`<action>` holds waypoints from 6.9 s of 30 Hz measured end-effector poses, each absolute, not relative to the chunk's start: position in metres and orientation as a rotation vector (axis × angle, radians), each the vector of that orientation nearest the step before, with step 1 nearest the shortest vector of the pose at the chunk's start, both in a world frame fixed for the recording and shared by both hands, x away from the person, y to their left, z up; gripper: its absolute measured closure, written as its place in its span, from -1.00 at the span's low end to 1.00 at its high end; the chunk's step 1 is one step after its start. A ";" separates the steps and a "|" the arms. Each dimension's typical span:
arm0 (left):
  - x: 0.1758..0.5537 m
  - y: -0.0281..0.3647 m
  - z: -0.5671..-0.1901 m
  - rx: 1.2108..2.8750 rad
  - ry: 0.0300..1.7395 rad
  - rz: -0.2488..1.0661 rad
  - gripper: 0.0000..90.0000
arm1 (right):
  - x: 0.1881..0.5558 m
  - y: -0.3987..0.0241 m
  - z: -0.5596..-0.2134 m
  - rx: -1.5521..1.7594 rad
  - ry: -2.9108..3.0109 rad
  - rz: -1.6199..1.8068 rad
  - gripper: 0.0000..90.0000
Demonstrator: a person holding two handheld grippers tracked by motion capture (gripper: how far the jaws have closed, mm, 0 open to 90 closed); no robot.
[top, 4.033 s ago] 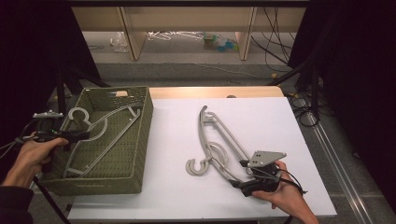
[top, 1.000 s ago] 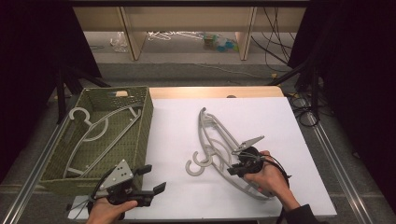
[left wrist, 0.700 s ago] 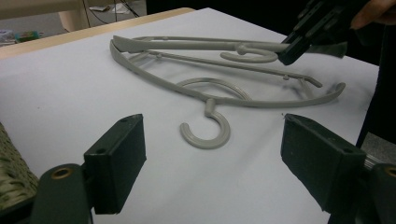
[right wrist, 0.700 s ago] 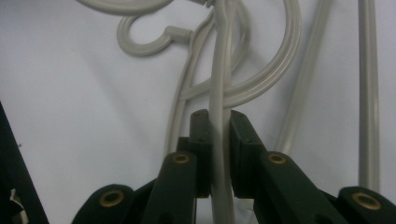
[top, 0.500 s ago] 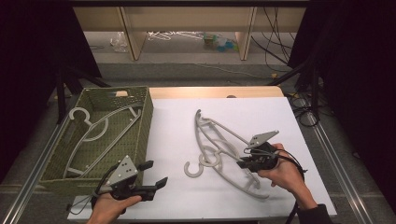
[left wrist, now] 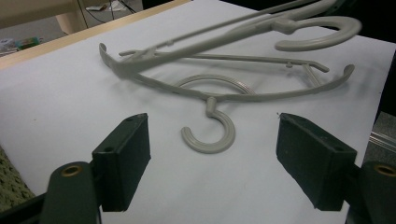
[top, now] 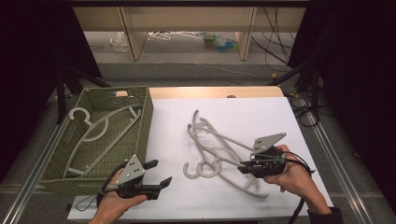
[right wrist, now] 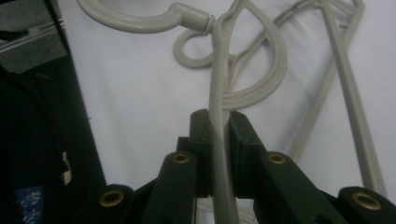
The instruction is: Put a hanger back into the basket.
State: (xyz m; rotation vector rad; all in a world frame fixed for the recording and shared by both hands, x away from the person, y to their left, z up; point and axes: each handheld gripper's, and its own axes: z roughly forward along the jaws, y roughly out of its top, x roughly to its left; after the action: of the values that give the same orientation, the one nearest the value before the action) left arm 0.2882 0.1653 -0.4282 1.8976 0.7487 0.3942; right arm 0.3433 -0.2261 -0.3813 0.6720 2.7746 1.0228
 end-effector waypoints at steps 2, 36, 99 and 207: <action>0.289 0.164 -0.428 1.899 0.750 0.402 -0.43 | 0.342 -0.225 -0.381 0.657 2.797 1.011 0.82; 0.337 0.082 -0.446 2.178 0.189 0.518 0.10 | 0.333 -0.205 -0.398 0.463 2.970 1.091 0.82; 0.367 0.099 -0.387 2.065 0.582 0.163 0.76 | 0.344 -0.222 -0.372 0.776 2.536 1.239 -0.38; 0.405 0.382 -0.385 1.858 1.249 0.295 0.76 | 0.331 -0.223 -0.416 0.784 2.645 1.209 -0.39</action>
State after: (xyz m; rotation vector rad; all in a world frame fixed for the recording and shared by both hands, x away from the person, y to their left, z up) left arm 0.4048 0.3824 -0.3854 1.8582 1.2489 0.2949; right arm 0.3312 -0.2234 -0.4162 0.7839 2.6446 1.2085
